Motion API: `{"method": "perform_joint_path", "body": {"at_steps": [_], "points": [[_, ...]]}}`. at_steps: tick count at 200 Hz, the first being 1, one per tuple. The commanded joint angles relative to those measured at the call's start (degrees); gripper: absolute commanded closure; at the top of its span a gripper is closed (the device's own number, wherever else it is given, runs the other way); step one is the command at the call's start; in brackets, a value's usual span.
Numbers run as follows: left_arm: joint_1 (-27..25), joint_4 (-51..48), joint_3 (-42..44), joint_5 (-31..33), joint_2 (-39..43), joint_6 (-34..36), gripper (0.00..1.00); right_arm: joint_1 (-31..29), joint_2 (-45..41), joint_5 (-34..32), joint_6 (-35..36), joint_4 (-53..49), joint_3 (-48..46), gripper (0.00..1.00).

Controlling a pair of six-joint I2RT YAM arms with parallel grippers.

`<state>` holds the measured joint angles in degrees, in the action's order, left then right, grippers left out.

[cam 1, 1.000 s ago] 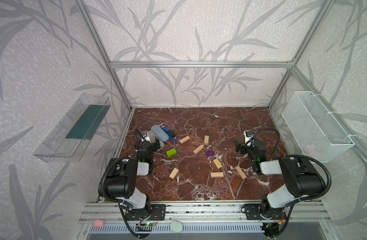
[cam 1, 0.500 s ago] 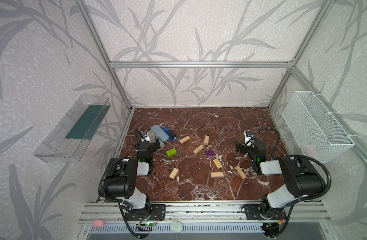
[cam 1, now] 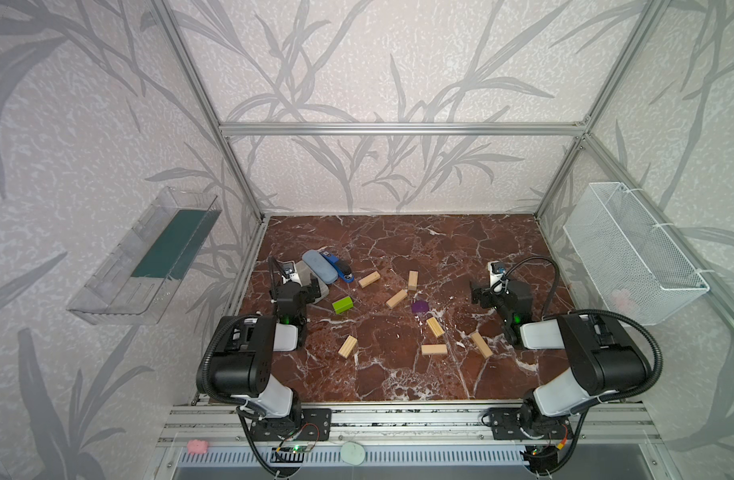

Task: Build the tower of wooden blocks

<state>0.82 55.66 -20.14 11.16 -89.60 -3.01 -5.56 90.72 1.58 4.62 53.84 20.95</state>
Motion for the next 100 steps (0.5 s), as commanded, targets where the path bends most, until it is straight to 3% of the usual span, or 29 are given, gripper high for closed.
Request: {"method": "perform_joint_path", "body": {"at_steps": [1,55,100], "points": [[-0.03,-0.07,-0.86,-0.32,-0.39,0.9,0.01,-0.02,0.07,0.62,0.85,3.31,-0.15,0.01],[-0.23,0.93,0.38,-2.4,1.38,1.79,0.01,-0.54,-1.16,-2.24,0.43,9.63,-4.01,0.01],[-0.3,-8.24,-0.43,-4.73,10.52,2.74,0.01,-1.47,-10.25,-2.16,1.66,-0.68,-2.76,0.01]]}}
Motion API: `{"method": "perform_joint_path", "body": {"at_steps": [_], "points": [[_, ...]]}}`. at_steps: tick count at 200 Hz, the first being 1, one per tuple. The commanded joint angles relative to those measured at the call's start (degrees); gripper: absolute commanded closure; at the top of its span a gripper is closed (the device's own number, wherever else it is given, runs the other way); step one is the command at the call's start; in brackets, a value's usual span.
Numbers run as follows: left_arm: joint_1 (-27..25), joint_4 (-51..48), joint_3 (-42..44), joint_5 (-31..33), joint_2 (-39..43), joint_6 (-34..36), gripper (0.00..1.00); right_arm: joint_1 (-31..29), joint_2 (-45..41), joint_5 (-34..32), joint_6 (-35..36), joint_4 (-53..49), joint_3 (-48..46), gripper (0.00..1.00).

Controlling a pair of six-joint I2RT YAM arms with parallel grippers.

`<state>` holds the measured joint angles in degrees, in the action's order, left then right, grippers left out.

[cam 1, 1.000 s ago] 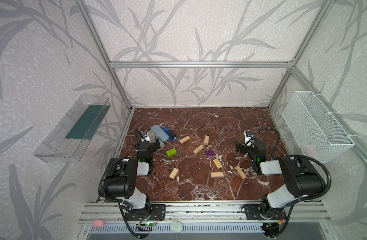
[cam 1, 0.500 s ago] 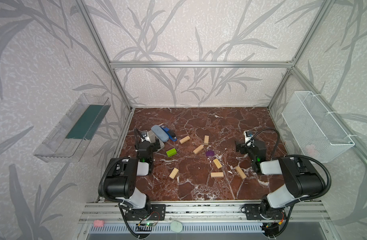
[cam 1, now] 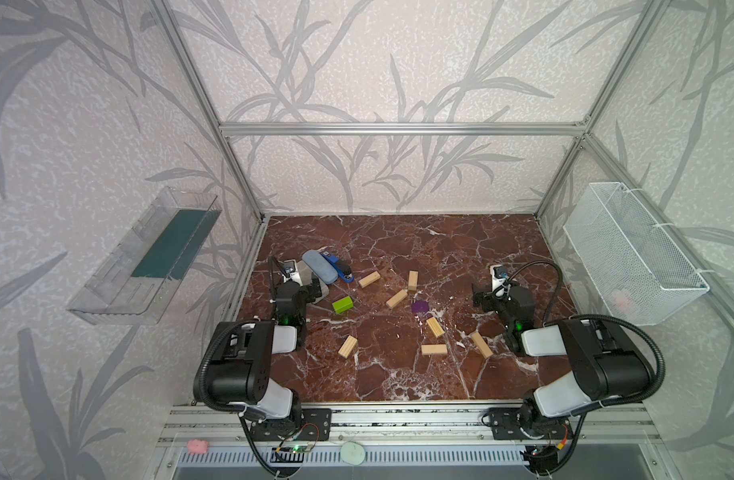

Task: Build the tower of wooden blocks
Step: 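Move the left gripper toward a wooden block while the right gripper advances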

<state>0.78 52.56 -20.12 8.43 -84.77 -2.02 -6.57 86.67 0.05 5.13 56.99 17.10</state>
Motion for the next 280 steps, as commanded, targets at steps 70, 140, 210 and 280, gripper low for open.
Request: {"method": "perform_joint_path", "body": {"at_steps": [70,140,210,280], "points": [[-0.17,-26.75,-7.08,-6.43,20.85,-14.06,0.01,-0.24,-23.49,-7.56,-16.61,-37.27,11.7,0.01],[1.24,-28.42,-6.01,-13.06,21.66,-35.12,0.01,1.38,-26.04,5.29,-32.69,-47.36,11.09,0.01],[-5.87,-46.05,-13.29,-20.44,20.57,-29.02,0.01,-7.33,-23.86,5.06,-29.02,-58.75,15.88,0.01],[-24.36,-58.12,-20.65,-16.39,16.09,-20.07,0.01,-21.57,-19.02,5.39,-25.25,-59.92,15.47,0.01]]}}
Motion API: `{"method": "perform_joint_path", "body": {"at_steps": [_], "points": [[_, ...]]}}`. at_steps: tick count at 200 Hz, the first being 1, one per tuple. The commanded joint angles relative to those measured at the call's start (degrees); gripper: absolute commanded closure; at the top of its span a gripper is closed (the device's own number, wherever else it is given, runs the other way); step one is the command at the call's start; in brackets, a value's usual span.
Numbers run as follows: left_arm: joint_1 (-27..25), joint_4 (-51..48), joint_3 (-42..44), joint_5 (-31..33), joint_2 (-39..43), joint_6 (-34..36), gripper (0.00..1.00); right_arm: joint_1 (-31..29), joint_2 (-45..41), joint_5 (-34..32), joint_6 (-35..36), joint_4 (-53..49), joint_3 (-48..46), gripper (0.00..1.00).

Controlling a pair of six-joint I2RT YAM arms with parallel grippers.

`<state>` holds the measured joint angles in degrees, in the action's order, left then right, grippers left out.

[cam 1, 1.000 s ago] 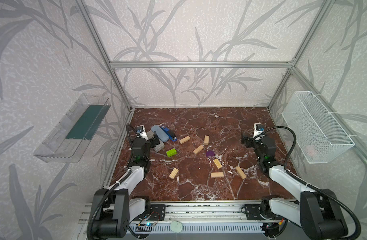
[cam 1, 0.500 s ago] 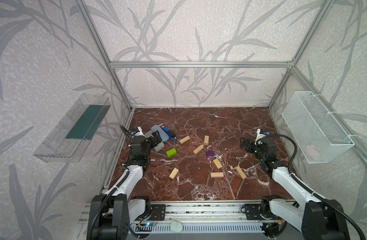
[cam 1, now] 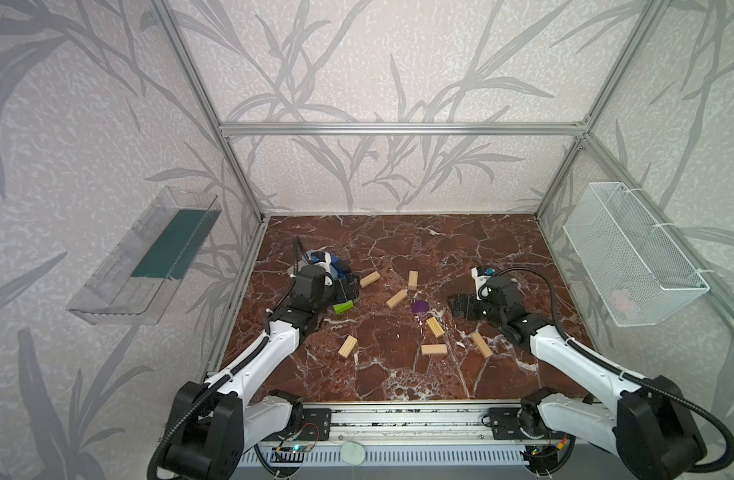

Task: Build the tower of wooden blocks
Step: 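Move the left gripper toward a wooden block while the right gripper advances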

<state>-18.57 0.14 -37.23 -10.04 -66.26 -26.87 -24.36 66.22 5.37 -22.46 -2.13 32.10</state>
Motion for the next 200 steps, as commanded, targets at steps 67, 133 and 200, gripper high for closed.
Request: {"method": "perform_joint_path", "body": {"at_steps": [67,133,200], "points": [[-15.51,-11.87,-14.1,7.21,-17.89,11.65,0.11,-9.67,3.01,-2.29,5.23,4.71,-2.29,0.01],[-20.92,-15.84,-25.48,10.8,-32.4,17.44,0.21,-10.16,1.78,-4.79,4.97,7.4,-3.56,0.01],[-21.51,-19.71,-31.92,12.95,-40.55,17.12,0.32,-10.18,0.58,-7.22,5.67,9.2,-4.15,0.01]]}}
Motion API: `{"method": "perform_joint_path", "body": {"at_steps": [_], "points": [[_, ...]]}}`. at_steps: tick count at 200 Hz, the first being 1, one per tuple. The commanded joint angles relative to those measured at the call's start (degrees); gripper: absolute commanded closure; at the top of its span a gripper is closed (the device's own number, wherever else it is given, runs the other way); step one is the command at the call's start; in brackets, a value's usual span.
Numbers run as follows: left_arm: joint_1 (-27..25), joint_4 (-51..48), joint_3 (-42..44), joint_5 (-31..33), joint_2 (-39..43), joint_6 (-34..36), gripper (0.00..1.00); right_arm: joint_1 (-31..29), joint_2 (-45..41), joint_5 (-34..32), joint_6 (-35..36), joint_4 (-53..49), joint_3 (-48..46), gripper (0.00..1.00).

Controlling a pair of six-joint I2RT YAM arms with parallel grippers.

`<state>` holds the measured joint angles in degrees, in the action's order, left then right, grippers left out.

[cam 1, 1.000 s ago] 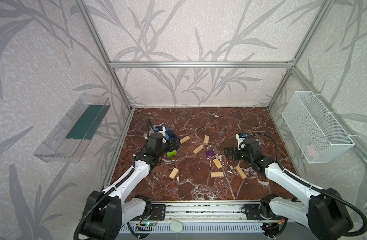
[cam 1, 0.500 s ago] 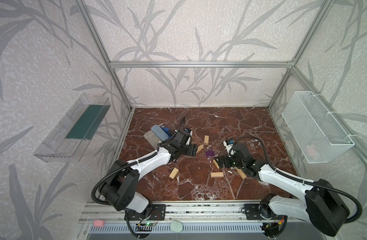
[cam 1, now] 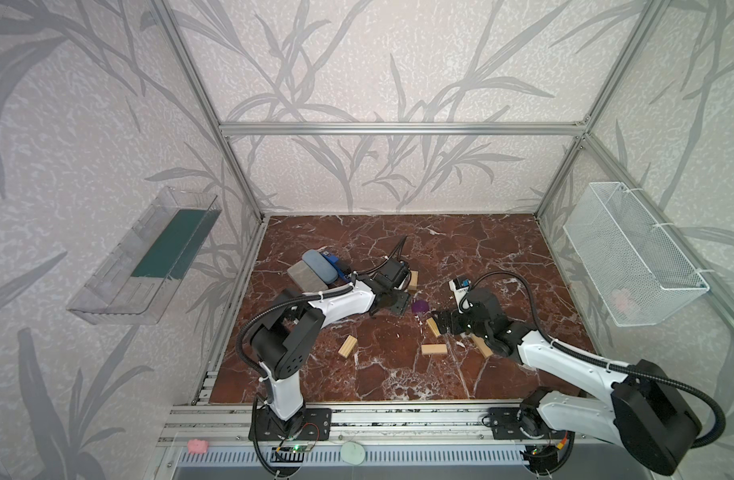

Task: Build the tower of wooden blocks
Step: 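Move the left gripper toward a wooden block while the right gripper advances, then lower the left gripper and grasp the upright wooden block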

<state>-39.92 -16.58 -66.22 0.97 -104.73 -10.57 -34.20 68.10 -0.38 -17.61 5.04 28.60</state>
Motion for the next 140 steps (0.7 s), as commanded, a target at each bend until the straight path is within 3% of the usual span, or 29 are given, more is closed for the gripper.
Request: {"method": "perform_joint_path", "body": {"at_steps": [1,70,140], "points": [[-0.16,-3.01,-3.03,2.02,-2.2,0.81,0.32,-0.35,-1.34,-1.47,0.82,2.1,-0.65,0.01],[-0.16,-7.19,-9.77,4.21,-8.77,0.56,0.43,-0.43,-2.09,-2.14,1.08,2.34,-1.02,0.01],[-0.2,-10.43,-13.37,2.49,-12.34,-1.51,0.58,-0.39,-1.33,0.28,1.25,3.34,-0.91,0.01]]}}
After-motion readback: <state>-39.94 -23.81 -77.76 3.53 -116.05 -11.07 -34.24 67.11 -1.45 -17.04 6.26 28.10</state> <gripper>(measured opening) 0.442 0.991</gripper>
